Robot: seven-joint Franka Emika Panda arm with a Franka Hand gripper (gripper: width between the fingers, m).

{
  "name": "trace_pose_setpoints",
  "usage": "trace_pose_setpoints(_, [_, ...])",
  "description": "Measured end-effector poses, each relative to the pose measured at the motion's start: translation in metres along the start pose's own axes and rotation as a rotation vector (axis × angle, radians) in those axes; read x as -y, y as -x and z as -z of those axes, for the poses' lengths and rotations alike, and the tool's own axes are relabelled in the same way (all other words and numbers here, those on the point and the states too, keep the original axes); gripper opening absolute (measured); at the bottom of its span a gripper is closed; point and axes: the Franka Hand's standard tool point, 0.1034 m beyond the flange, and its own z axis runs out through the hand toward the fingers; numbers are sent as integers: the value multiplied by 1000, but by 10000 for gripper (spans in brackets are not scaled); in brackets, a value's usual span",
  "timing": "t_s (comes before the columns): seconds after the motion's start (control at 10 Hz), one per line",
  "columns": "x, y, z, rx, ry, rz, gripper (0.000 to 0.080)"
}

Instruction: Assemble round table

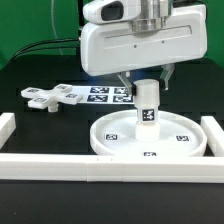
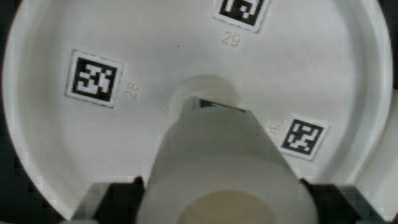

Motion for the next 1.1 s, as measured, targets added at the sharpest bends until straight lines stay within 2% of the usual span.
trace_pose_setpoints(0.3, [0, 0, 0, 0, -1, -23, 406])
trace_pose_setpoints(0.8, [4, -2, -1, -12, -13, -638, 408])
trace_pose_setpoints(1.1, [10, 0, -2, 3, -38, -1019, 409])
